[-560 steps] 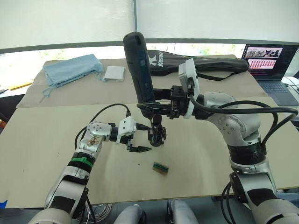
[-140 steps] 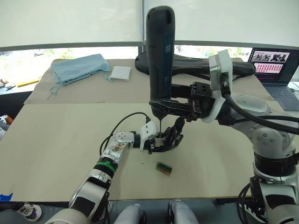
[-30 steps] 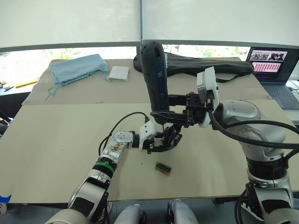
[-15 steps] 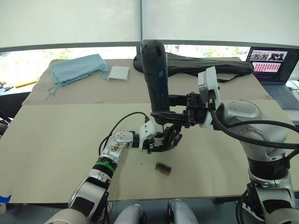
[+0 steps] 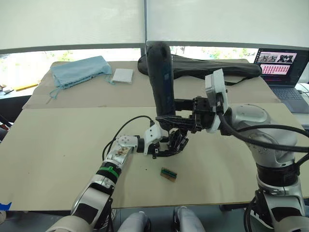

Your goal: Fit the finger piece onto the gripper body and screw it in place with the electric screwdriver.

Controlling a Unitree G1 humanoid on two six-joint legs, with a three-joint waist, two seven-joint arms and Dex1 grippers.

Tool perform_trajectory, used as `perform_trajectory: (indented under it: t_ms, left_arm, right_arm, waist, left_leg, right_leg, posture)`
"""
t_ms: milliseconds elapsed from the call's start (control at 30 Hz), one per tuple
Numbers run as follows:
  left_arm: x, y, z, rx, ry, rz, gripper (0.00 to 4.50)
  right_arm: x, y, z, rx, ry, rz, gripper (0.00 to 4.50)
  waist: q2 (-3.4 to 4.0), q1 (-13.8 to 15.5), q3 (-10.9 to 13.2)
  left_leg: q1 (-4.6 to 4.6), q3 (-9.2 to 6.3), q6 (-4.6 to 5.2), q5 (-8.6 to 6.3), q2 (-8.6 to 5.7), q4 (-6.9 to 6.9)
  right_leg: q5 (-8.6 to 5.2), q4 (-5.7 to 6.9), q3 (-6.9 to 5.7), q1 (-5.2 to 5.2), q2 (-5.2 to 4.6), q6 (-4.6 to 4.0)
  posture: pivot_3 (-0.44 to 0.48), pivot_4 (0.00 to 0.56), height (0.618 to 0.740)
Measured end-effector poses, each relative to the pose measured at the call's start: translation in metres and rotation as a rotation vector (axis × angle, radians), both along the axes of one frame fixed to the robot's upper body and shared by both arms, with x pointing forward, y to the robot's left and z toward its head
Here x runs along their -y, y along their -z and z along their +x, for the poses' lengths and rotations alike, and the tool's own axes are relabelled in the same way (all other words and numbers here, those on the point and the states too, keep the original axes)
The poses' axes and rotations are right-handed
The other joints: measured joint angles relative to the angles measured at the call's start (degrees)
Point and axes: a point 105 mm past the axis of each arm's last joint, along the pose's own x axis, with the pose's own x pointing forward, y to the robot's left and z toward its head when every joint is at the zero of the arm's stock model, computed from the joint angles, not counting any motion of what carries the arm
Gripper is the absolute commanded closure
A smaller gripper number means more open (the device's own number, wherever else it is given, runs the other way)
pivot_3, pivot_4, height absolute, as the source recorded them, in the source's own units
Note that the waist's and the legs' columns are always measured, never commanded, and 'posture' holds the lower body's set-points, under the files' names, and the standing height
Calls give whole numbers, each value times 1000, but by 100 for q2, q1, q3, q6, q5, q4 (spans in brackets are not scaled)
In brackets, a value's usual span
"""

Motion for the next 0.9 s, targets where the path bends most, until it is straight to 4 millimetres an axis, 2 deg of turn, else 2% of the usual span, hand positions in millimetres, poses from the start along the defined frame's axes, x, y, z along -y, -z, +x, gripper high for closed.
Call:
perform_trajectory:
  t_ms: [200, 433, 900]
  left_arm:
    - [0, 0, 0, 0, 0, -1, 2198]
    - [0, 0, 0, 0, -1, -1, 2198]
    - [0, 0, 0, 0, -2, 0, 2198]
  right_arm:
    - [-3, -11, -1, 18, -2, 12, 2621]
    - [-5, -14, 2, 30, 10, 8, 2621]
    - [-4, -10, 8, 28, 37, -15, 2621]
  waist:
    - [0, 1, 0]
    - [0, -2, 0]
    - [0, -3, 0]
  left_leg:
    - [0, 0, 0, 0, 0, 0]
    - [-1, 0, 0, 0, 0, 0]
    - [-2, 1, 0, 0, 0, 0]
  right_leg:
    - [0, 0, 1, 0, 0, 0]
    - [0, 0, 1, -1, 0, 0]
    - [0, 1, 0, -2, 0, 0]
  posture:
    - [0, 150, 736]
    - [0, 150, 736]
    - [0, 150, 736]
